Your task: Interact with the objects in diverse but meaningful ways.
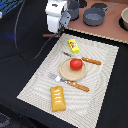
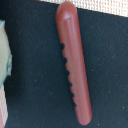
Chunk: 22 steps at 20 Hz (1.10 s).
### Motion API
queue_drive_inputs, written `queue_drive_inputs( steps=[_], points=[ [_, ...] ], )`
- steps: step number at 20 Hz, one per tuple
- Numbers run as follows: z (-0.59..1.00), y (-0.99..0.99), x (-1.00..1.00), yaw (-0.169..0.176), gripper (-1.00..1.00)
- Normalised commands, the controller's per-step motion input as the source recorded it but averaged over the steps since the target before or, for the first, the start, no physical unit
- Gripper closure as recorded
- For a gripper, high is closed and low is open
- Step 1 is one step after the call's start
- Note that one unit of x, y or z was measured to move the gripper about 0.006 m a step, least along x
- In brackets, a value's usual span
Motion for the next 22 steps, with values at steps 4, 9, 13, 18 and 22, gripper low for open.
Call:
queue_drive_inputs(
  steps=[4,9,13,18,22],
  points=[
    [-0.05,-0.44,-0.07,0.07,-1.0],
    [-0.04,-0.22,-0.29,0.09,-1.0],
    [0.0,0.1,-0.64,0.129,-1.0],
    [-0.01,0.2,-0.71,0.141,-1.0],
    [-0.13,0.07,-0.58,0.133,-1.0]
  ],
)
